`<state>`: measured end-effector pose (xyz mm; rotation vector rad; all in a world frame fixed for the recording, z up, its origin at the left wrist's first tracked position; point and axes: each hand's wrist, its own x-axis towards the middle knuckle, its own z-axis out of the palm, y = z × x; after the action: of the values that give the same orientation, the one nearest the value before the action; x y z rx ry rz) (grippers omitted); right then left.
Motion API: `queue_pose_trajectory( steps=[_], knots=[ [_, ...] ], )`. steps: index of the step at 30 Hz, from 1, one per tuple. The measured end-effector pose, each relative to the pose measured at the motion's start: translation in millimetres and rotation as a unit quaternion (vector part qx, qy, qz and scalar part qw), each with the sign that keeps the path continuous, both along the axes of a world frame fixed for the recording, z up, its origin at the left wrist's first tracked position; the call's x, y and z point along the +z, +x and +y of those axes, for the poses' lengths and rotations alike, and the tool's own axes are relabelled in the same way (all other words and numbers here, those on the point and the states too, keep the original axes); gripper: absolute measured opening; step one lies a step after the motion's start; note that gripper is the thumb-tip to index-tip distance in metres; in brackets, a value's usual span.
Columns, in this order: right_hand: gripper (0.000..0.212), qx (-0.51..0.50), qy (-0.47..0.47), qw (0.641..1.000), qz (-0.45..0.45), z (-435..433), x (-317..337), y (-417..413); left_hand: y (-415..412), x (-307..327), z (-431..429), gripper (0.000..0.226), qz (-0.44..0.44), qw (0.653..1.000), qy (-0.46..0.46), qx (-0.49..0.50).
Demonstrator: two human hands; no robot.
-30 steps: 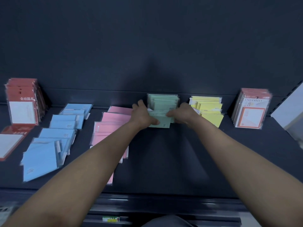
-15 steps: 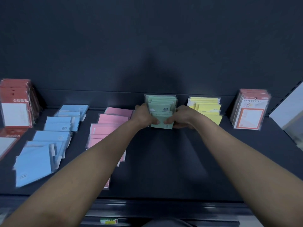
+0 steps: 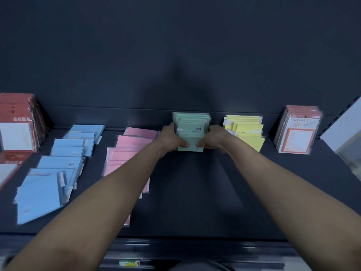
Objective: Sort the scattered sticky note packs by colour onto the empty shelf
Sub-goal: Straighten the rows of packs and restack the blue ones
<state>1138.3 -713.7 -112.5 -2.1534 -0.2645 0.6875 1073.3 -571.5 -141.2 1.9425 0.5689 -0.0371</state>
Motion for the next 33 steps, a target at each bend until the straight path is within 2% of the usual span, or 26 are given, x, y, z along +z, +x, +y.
queue_pose_trajectory(
  steps=[4, 7, 10, 13, 15, 20, 25, 29, 30, 33],
  knots=[
    [0.031, 0.006, -0.033, 0.999, -0.034, -1.7, -0.3, -1.3, 1.4, -1.2, 2.9, 0.082, 0.006, 1.000, -0.001, -0.005],
    [0.025, 0.028, -0.111, 0.989, -0.090, -2.1, 6.0, -6.9, -0.8, -2.6, 3.4, 0.101, 0.016, 0.999, 0.027, -0.017],
    [0.028, 0.037, -0.180, 0.970, -0.156, -3.0, 12.7, -12.3, -8.3, 5.9, 2.0, 0.088, 0.019, 0.998, 0.056, -0.012],
    [0.027, 0.025, -0.185, 0.965, -0.186, -2.6, 14.9, -13.3, -7.1, 2.9, 8.9, 0.077, 0.012, 0.996, 0.084, -0.009],
    [0.034, 0.012, -0.188, 0.965, -0.181, -2.8, 14.3, -15.0, -9.7, 3.4, 9.4, 0.081, 0.003, 0.996, 0.091, -0.009],
    [0.036, -0.001, -0.216, 0.958, -0.190, -0.5, 12.4, -20.5, -17.4, 8.2, 7.7, 0.081, -0.019, 0.996, 0.089, -0.008],
    [0.042, -0.036, -0.196, 0.971, -0.133, 5.4, -0.5, -19.1, -19.3, 9.2, 5.0, 0.060, -0.026, 0.997, 0.071, -0.002],
    [0.031, -0.045, -0.160, 0.980, -0.112, 7.0, -8.3, -19.0, -16.5, 7.0, 4.0, 0.048, -0.041, 0.996, 0.075, 0.010],
    [0.027, -0.036, -0.164, 0.980, -0.109, 6.5, -8.6, -20.7, -17.2, 6.1, 3.0, 0.050, -0.041, 0.996, 0.079, 0.005],
    [0.034, -0.034, -0.186, 0.975, -0.121, 5.0, -9.0, -23.6, -17.8, 6.3, -0.8, 0.067, -0.047, 0.995, 0.080, -0.022]
  ],
)
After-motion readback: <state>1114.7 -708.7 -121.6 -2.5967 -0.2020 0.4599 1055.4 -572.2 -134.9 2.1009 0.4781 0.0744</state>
